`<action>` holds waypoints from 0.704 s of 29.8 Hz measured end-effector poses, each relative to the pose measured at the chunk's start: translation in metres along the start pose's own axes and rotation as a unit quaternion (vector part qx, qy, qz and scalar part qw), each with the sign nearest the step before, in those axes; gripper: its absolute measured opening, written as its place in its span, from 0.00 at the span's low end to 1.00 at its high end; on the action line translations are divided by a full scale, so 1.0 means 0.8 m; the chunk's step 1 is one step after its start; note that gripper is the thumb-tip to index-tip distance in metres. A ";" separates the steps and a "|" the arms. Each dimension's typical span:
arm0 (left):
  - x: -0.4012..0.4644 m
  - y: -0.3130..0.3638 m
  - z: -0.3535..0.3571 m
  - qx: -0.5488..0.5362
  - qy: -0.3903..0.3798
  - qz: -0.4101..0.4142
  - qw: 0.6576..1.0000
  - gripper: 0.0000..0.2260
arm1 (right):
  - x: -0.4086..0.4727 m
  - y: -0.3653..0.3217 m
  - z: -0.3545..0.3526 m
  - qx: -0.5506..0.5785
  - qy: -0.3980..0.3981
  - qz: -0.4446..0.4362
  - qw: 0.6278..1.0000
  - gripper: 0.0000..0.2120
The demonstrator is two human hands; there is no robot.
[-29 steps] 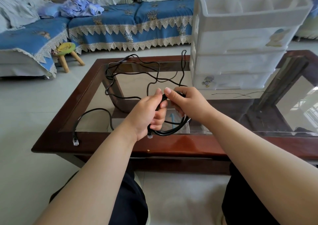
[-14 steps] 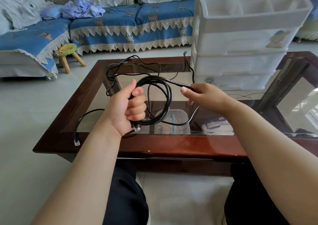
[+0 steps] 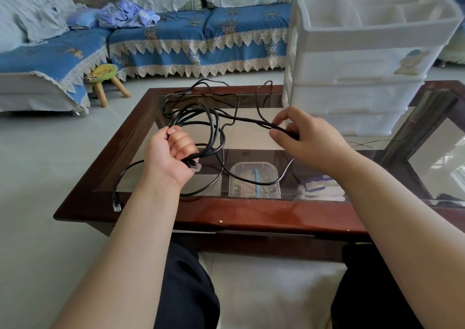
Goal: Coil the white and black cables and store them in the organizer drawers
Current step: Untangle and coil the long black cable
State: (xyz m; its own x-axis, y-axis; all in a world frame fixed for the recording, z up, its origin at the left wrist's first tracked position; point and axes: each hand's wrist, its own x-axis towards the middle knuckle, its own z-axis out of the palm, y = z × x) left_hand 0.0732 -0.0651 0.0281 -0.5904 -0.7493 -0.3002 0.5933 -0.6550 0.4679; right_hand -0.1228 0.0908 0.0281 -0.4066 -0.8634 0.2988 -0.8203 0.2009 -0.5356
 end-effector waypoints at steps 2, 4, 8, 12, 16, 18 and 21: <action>0.003 0.008 -0.003 -0.040 0.020 0.011 0.999 0.19 | 0.001 0.001 -0.002 -0.048 -0.012 -0.005 0.999 0.11; 0.007 0.020 -0.007 -0.068 0.042 0.031 0.996 0.18 | 0.001 0.004 -0.005 -0.071 -0.036 -0.005 0.997 0.13; 0.014 0.025 -0.013 -0.012 0.090 0.046 0.995 0.19 | -0.013 -0.009 -0.003 -0.116 -0.063 -0.054 0.990 0.19; 0.017 0.016 -0.012 0.049 0.113 0.041 0.992 0.19 | -0.026 -0.032 0.013 -0.172 -0.051 -0.112 0.977 0.16; 0.017 0.007 -0.010 0.087 0.134 0.038 0.986 0.18 | -0.033 -0.042 0.021 -0.187 -0.059 -0.117 0.974 0.23; 0.018 0.007 -0.011 0.097 0.152 0.041 0.983 0.17 | -0.035 -0.042 0.021 -0.186 -0.033 -0.136 0.973 0.20; 0.021 0.009 -0.014 0.095 0.166 0.029 0.981 0.16 | -0.037 -0.042 0.022 -0.180 -0.008 -0.158 0.971 0.20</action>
State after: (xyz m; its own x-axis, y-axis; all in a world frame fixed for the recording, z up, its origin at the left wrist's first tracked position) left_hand 0.0736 -0.0834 0.0170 -0.3290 -0.7963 -0.5076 0.4900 -0.6035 0.6290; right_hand -0.0761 0.1013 0.0239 -0.1086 -0.9148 0.3891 -0.9915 0.0715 -0.1087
